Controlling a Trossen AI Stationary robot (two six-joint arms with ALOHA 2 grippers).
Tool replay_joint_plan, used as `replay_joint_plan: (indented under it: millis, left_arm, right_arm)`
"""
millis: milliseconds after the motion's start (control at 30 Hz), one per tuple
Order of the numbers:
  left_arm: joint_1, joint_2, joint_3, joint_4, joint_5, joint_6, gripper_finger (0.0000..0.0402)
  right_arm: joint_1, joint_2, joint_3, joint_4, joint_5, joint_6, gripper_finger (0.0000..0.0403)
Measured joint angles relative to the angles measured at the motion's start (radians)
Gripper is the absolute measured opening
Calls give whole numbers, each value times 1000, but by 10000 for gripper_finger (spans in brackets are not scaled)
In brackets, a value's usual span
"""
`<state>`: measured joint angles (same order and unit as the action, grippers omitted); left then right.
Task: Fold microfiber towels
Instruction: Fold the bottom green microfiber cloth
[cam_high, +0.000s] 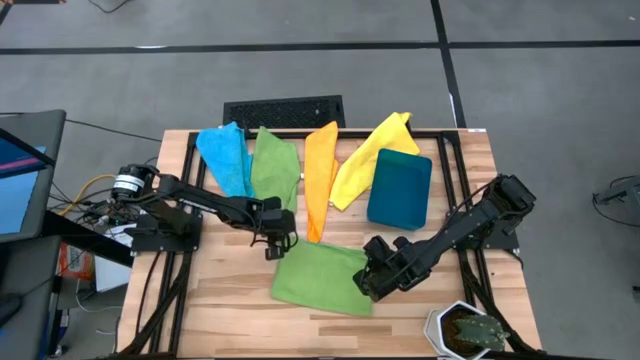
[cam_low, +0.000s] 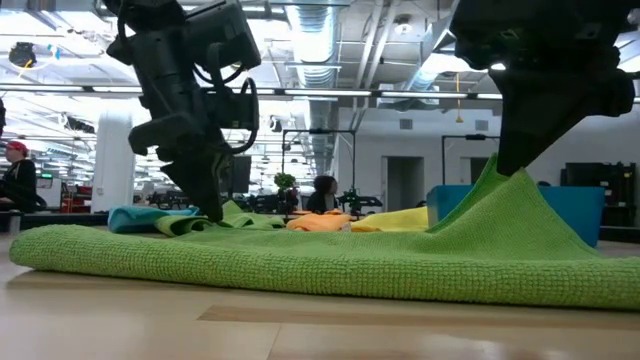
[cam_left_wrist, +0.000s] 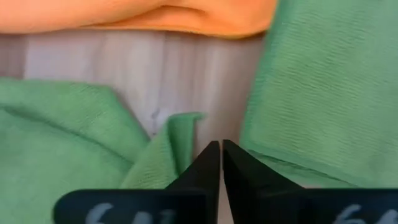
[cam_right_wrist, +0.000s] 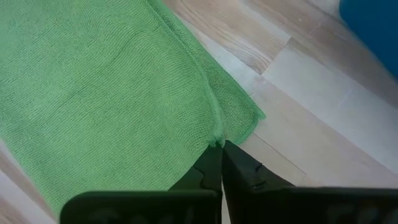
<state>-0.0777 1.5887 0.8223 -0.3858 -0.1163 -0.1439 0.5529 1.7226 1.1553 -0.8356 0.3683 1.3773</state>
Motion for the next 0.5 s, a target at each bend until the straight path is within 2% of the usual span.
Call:
replay_joint_plan:
  millis: [133, 300, 500]
  left_arm:
    - [0, 0, 0, 27, 59, 33, 60]
    - [0, 0, -5, 45, 72, 62, 124]
    - [1, 11, -10, 37, 41, 76, 147]
  right_arm:
    - [0, 0, 0, 0, 0, 0, 21]
    - [-1, 0, 0, 2, 0, -10, 18]
    - [-8, 0, 0, 4, 0, -18, 24]
